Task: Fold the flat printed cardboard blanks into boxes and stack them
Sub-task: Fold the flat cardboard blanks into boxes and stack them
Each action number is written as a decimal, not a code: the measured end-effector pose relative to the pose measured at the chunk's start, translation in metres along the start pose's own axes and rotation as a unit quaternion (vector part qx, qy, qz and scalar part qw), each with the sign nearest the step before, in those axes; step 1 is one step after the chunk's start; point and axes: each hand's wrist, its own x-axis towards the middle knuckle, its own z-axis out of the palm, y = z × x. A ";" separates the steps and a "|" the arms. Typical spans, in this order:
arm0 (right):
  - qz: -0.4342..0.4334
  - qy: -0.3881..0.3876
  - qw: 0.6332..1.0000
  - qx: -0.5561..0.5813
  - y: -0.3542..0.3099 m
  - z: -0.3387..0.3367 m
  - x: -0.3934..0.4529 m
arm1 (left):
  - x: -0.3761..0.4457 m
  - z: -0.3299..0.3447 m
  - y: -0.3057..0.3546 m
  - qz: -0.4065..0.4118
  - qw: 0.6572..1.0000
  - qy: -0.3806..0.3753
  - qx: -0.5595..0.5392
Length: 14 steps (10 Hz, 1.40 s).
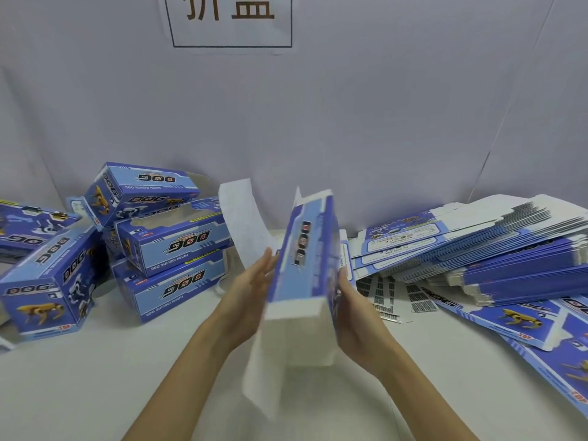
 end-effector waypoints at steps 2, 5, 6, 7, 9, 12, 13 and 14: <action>-0.006 0.064 0.997 -0.045 0.014 -0.019 0.012 | 0.010 -0.009 -0.019 0.027 0.997 0.006 0.078; -0.146 0.174 0.970 -0.087 -0.014 -0.018 0.010 | 0.007 -0.029 -0.015 0.158 0.957 0.164 0.179; -0.163 0.126 0.949 -0.237 -0.008 -0.011 0.011 | 0.007 -0.017 -0.003 0.155 0.965 0.118 0.174; -0.158 0.090 0.944 -0.277 0.002 -0.009 0.009 | 0.010 -0.007 0.012 0.146 0.975 0.082 0.149; -0.105 0.028 0.981 -0.163 -0.006 -0.006 0.002 | 0.003 -0.010 -0.001 0.112 0.991 0.000 0.068; -0.195 0.018 0.959 -0.203 0.004 0.001 0.000 | 0.009 -0.001 -0.003 0.199 0.970 0.074 0.115; -0.243 0.026 0.943 -0.226 0.010 0.004 0.001 | 0.006 0.003 -0.002 0.192 0.972 0.075 0.113; -0.261 0.035 0.939 -0.220 0.007 0.003 0.003 | 0.004 0.006 -0.001 0.193 0.974 0.056 0.107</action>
